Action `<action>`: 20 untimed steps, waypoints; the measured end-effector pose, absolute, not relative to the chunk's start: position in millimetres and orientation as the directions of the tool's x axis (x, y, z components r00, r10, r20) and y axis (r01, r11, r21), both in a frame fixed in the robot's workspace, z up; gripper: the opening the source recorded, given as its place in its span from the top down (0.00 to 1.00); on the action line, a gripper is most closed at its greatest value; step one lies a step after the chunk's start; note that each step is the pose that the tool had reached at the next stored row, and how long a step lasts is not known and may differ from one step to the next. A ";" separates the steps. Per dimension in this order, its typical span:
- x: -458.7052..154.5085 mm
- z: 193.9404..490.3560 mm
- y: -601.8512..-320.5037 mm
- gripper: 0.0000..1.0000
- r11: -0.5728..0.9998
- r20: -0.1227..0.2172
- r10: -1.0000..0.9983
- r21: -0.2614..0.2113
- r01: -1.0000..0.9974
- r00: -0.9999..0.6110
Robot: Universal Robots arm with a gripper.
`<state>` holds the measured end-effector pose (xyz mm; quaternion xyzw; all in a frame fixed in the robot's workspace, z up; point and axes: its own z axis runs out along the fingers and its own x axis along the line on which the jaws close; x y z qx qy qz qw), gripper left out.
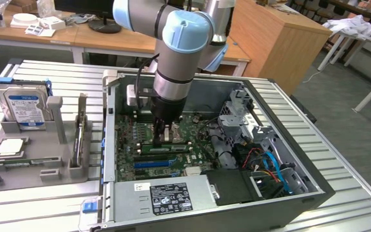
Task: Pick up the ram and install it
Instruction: 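Press down the ram until it locks into place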
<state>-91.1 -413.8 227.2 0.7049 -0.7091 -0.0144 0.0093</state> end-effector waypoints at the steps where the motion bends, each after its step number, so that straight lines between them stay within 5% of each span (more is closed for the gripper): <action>1: -91.1 227.2 -413.8 0.89 0.006 -0.007 -1.000 0.034 -0.999 -0.006; 20: -91.1 224.9 -414.0 0.89 0.006 -0.008 -1.000 0.033 -0.999 -0.006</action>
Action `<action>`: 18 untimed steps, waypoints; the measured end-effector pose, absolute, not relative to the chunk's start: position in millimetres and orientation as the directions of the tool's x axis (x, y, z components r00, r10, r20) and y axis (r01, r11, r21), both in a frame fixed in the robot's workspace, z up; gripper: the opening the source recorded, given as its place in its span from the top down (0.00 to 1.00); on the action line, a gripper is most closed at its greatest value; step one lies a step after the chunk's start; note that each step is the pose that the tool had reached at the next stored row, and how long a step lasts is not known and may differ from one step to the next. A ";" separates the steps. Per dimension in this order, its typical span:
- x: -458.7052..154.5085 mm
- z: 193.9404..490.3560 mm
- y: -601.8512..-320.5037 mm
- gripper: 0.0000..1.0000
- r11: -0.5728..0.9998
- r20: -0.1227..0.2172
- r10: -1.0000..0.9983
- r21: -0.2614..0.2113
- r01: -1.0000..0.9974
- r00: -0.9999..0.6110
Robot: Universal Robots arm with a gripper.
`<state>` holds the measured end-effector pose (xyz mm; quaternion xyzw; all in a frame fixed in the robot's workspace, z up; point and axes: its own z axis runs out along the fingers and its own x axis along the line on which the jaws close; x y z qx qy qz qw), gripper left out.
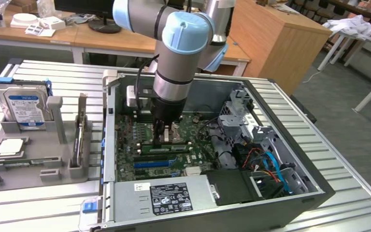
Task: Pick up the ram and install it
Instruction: 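Press down the ram until it locks into place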
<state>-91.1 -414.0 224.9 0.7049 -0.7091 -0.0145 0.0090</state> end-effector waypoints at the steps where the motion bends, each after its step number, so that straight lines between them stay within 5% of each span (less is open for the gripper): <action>1: -91.1 224.9 -414.0 0.89 0.006 -0.008 -1.000 0.033 -0.999 -0.006; 18: -91.1 223.4 -414.1 0.89 0.006 -0.008 -1.000 0.032 -0.999 -0.006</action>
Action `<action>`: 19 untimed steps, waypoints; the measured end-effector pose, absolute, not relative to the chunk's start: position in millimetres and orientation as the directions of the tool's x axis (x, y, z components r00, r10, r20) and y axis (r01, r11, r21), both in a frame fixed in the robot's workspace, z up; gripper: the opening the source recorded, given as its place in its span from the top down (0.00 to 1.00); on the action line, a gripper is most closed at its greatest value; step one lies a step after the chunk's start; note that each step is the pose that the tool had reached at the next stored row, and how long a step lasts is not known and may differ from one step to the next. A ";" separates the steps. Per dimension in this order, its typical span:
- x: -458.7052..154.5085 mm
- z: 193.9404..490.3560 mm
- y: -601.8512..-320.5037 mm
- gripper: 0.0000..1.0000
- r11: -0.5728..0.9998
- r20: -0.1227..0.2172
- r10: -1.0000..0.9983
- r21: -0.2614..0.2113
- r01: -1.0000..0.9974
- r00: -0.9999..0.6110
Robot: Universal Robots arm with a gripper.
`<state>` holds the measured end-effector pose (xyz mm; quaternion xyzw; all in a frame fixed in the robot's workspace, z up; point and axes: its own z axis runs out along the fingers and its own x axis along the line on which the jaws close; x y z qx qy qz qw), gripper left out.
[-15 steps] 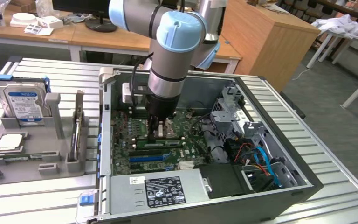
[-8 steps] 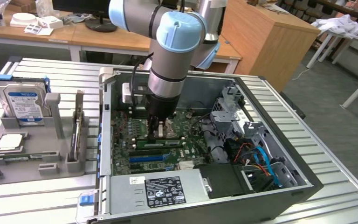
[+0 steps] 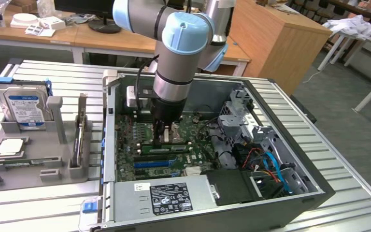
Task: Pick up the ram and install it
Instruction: 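Press down the ram until it locks into place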
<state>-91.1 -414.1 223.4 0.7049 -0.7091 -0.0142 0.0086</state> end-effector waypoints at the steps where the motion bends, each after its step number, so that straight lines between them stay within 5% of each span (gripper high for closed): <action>1: -91.1 223.4 -414.1 0.89 0.006 -0.008 -1.000 0.032 -0.999 -0.006; 19: -91.1 222.8 -414.0 0.89 0.006 -0.009 -1.000 0.031 -0.999 -0.006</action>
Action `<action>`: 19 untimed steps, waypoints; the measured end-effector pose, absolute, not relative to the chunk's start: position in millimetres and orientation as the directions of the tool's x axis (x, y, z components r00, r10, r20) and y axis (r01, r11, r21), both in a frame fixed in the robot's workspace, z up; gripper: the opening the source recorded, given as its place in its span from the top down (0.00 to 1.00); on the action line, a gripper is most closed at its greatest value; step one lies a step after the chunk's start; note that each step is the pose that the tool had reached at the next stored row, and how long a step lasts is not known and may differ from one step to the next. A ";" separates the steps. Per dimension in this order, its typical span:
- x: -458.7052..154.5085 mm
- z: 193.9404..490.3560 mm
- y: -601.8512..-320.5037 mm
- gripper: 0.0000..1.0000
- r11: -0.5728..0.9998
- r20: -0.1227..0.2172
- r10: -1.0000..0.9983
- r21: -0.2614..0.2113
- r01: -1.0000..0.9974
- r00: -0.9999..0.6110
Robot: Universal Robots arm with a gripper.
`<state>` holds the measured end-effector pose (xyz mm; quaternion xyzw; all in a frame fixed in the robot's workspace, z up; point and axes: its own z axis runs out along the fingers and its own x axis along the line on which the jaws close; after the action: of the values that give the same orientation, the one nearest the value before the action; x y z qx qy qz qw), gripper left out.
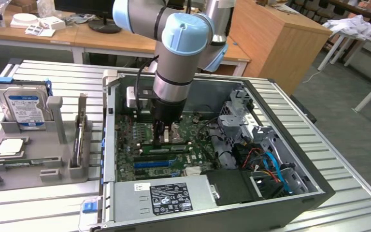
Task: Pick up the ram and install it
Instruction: 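Press down the ram until it locks into place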
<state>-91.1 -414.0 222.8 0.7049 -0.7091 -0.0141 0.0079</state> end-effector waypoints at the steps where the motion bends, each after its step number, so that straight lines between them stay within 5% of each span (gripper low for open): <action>1: -90.9 223.5 -413.8 0.89 0.006 -0.009 -1.000 0.030 -1.000 -0.006; 19: -91.1 270.1 -414.0 0.89 0.006 -0.008 -1.000 0.031 -0.999 -0.006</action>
<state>-91.1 -414.0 270.1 0.7049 -0.7091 -0.0140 0.0082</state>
